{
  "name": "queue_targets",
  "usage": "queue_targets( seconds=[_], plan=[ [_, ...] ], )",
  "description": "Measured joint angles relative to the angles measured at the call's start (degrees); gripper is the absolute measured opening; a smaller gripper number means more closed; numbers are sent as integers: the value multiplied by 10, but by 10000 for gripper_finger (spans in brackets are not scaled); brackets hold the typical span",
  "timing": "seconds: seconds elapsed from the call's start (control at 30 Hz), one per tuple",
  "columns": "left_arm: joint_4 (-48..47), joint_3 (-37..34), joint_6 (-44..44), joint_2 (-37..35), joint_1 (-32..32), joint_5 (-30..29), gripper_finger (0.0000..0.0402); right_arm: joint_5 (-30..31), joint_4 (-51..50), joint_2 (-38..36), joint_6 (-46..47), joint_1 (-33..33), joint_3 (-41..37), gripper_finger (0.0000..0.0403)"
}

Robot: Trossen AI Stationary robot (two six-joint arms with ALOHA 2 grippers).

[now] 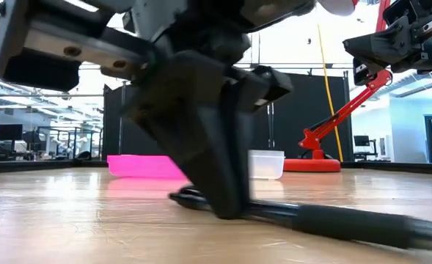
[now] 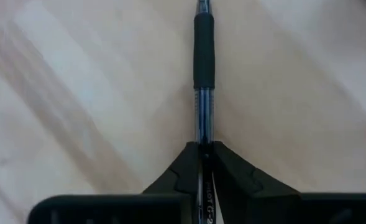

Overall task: Pick & place school supplies into a supply box
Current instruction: Put the black ballpen into the pink supply box

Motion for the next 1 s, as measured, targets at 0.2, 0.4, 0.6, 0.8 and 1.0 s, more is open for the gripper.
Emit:
queue_targets(
  seconds=[0.2, 0.4, 0.6, 0.8, 1.0],
  plan=[
    [-68, 1, -2, -3, 10, -9, 25, 0, 0, 0, 0, 0, 0, 0],
    [-76, 1, -6, -3, 11, -8, 49, 0, 0, 0, 0, 0, 0, 0],
    [-82, 0, -8, -26, -3, -14, 118, 0, -1, 0, 0, 0, 0, 0],
    [-92, -5, -16, -51, -15, -30, 156, 0, -1, 0, 0, 0, 0, 0],
    [-42, -3, -30, -57, -26, -30, 174, 0, 0, 0, 0, 0, 0, 0]
  ],
)
